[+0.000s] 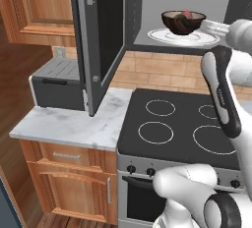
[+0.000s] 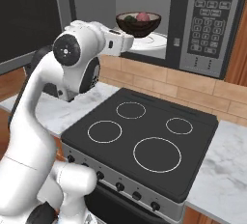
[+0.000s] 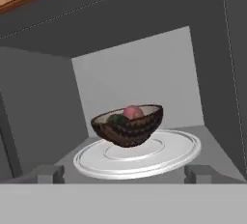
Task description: Place the bowl containing the onion and squash in the microwave. Close the microwave door and press the start button to microwave the meal.
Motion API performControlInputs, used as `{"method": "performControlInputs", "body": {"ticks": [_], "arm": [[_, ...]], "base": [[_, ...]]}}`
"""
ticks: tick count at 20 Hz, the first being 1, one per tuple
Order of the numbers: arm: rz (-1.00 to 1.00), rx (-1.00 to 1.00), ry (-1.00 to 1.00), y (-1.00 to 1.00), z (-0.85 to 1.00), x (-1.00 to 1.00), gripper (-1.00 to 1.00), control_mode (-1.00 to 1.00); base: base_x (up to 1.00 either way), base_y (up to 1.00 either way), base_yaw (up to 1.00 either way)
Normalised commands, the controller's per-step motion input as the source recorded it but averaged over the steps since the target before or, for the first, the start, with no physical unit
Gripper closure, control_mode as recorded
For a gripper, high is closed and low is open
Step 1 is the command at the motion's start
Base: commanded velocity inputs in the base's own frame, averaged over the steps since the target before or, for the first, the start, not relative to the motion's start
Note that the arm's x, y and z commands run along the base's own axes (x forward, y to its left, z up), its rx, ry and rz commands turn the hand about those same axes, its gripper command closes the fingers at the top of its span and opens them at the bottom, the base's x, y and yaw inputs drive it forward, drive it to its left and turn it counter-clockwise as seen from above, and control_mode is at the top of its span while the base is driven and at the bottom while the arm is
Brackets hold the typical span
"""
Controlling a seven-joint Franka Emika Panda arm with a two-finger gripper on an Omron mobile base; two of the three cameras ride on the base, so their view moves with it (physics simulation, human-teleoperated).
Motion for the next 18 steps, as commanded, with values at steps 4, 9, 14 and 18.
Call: {"method": "performControlInputs", "body": {"ticks": [4, 9, 14, 18], "arm": [[0.31, -0.71, 0.06, 0.79, 0.09, -1.00, -1.00, -1.00], [0.24, -0.75, 0.17, 0.77, 0.20, -1.00, -1.00, -1.00], [0.14, -0.78, 0.27, 0.68, 0.16, -1.00, -1.00, -1.00], [0.02, -0.72, 0.27, 0.51, 0.00, -0.80, -1.00, -1.00]], "base": [[0.00, 0.00, 0.00], [0.00, 0.00, 0.00], [0.00, 0.00, 0.00], [0.00, 0.00, 0.00]]}}
